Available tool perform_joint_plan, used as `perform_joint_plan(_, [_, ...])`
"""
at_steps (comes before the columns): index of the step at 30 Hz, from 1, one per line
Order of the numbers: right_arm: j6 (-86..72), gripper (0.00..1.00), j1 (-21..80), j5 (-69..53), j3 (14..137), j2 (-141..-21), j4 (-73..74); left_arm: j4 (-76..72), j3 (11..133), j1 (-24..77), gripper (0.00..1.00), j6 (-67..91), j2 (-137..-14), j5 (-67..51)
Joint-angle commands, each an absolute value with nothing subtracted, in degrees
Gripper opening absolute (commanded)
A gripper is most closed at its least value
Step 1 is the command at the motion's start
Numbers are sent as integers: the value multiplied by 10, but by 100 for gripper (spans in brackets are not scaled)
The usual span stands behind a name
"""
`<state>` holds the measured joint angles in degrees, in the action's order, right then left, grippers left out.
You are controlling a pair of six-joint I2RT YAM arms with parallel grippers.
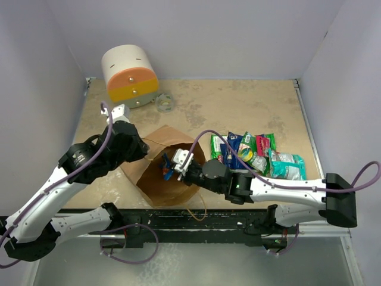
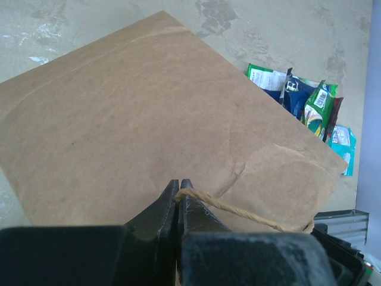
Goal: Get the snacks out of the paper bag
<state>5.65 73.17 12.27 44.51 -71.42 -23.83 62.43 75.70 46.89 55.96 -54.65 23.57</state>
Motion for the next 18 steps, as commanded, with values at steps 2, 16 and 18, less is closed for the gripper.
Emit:
perform_joint_plan(2, [24,0,731,115,466,-661,-163,652,815,467,0,571,-570,282])
perform_joint_plan(16, [23,0,732,177,667,-582,69,717,935,442,0,585,-698,358])
perform_joint_plan(18, [26,0,731,198,691,-576,90,733,946,419,0,593,-714,353])
